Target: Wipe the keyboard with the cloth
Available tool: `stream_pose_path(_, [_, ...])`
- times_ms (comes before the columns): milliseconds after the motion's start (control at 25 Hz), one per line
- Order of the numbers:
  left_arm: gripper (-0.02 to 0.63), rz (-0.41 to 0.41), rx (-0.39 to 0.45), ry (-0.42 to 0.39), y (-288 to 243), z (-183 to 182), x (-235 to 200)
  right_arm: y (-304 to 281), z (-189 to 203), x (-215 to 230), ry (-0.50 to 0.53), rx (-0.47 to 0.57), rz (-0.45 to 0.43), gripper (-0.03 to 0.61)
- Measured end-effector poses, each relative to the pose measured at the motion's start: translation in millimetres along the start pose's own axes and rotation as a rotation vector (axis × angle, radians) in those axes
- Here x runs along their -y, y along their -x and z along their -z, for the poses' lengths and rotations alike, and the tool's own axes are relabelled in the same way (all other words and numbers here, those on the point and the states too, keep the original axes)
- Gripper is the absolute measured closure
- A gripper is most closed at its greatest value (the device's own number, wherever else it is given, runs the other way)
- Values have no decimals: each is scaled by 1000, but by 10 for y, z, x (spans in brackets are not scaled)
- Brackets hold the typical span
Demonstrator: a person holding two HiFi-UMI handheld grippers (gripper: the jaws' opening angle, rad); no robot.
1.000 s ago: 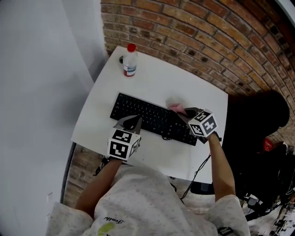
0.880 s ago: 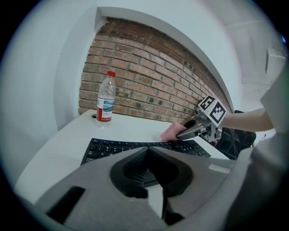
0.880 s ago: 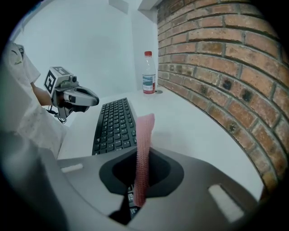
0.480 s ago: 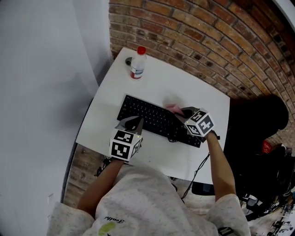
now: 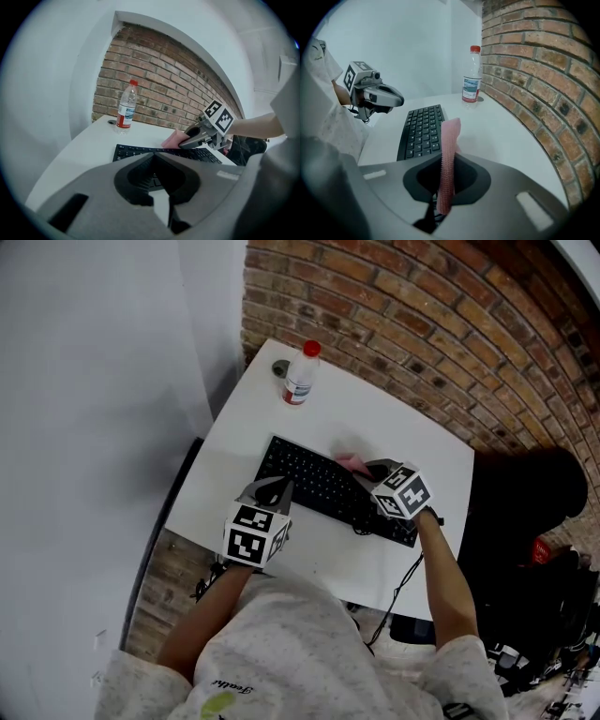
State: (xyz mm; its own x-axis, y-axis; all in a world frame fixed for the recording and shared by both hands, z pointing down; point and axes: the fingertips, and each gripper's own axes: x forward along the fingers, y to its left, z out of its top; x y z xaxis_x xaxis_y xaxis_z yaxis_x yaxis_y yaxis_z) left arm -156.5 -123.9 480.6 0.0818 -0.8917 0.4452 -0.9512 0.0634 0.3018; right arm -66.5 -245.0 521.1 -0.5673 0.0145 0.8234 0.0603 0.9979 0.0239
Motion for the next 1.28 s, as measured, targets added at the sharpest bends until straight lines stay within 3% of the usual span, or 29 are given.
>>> stream_pose_path(1280, [617,-57,16,19,383,-55,-817,-683,-851,-230,63,0,-37,555])
